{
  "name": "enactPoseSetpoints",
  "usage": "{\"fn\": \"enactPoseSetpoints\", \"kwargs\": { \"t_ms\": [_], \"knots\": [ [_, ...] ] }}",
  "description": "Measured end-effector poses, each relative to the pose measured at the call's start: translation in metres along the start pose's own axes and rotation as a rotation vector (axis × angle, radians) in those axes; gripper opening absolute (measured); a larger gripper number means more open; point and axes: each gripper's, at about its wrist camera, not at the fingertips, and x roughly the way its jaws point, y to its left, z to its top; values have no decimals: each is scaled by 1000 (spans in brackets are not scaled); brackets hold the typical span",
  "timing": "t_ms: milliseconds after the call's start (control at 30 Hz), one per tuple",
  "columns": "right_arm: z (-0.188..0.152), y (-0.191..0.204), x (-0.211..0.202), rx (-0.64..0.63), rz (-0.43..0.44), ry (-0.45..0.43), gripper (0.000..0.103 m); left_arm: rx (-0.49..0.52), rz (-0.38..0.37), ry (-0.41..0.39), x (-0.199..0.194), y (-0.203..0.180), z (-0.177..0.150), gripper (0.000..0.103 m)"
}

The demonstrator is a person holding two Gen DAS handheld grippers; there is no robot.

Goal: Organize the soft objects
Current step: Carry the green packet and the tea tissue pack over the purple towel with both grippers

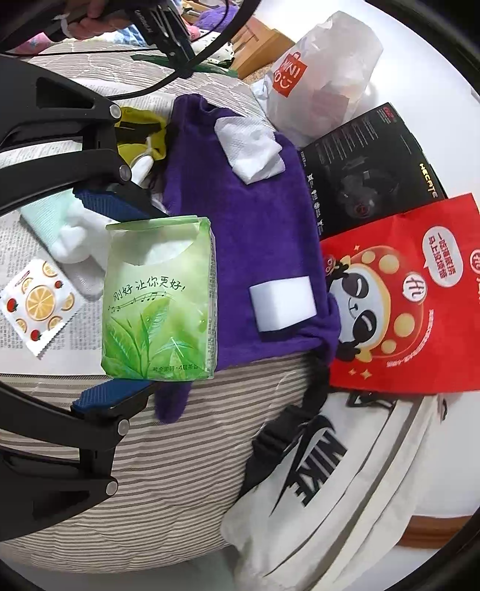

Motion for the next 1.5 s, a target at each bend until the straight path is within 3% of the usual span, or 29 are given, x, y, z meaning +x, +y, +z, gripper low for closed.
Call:
{"fn": "enactPoseSetpoints", "kwargs": {
  "t_ms": [367,867,1133,1500],
  "knots": [
    [28,2,32,23,13,25,73,33,-15,13,20,-7,28,35],
    [53,9,104,-32,-48,156,73,21,-29,46,42,2,33,35],
    [58,12,123,-54,-58,176,73,22,-32,60,51,5,36,35],
    [57,26,131,-109,-53,159,85,30,-45,87,68,1,41,35]
  ]
}}
